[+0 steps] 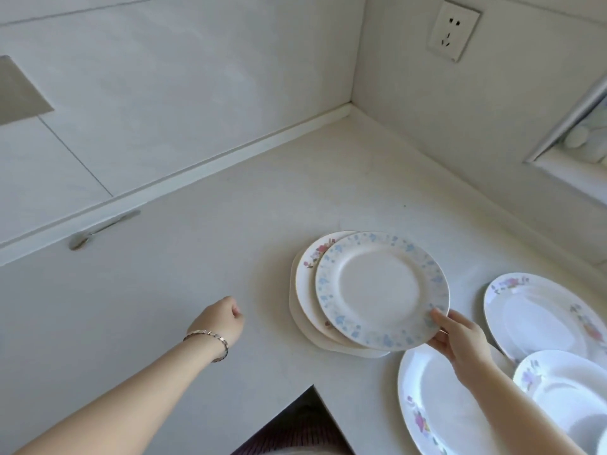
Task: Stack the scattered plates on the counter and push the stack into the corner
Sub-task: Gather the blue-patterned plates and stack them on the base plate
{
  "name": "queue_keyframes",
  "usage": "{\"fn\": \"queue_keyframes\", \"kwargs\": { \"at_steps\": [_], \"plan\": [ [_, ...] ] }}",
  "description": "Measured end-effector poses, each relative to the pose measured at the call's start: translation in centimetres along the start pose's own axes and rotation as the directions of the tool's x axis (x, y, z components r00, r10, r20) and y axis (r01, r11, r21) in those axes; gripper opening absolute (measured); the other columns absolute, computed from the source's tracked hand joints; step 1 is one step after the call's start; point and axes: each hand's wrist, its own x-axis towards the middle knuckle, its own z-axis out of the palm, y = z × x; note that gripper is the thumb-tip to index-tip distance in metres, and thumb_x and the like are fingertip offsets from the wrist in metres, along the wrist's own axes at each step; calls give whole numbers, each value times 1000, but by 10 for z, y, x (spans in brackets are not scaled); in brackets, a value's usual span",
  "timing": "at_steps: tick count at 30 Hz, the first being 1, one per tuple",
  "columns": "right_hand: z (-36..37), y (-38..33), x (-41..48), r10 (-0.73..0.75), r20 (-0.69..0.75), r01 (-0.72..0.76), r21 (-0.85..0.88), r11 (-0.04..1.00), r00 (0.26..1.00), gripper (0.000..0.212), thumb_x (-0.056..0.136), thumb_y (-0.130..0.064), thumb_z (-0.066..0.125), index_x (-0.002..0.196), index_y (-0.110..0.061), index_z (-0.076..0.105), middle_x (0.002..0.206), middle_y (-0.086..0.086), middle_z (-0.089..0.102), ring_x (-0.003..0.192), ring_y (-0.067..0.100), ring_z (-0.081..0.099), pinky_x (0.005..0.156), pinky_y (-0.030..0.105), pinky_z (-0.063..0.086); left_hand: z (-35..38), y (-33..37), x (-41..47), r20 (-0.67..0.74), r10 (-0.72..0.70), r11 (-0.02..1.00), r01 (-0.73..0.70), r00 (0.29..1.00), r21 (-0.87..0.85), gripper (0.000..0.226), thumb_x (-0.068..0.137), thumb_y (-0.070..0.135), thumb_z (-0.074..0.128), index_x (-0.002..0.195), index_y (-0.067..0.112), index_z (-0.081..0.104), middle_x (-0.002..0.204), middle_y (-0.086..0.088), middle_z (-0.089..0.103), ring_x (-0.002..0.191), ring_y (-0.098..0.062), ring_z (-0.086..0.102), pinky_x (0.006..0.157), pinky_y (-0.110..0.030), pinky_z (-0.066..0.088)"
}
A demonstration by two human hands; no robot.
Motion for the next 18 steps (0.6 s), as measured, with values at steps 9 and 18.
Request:
{"fn": "queue_keyframes", "kwargs": {
  "at_steps": [9, 18],
  "plan": [
    [25, 20, -1, -201, -151, 74, -591, 803, 968, 24, 92, -28, 45, 82, -7, 49, 63, 10, 58, 54, 24, 53, 51, 29, 36, -9, -1, 8, 9, 16, 1000, -16, 1000, 27, 21, 87, 17, 39, 67, 24, 42, 87, -4, 70, 83, -27, 70, 76, -32, 53],
    [42, 11, 6, -195, -152, 44, -672, 739, 969, 68, 88, -41, 53, 141, -7, 30, 131, 13, 52, 120, 32, 50, 97, 42, 41, -11, -15, 6, 16, -21, 1000, 20, 1000, 12, 22, 88, 17, 39, 67, 23, 42, 90, -5, 71, 85, -27, 70, 76, -31, 53]
  ]
}}
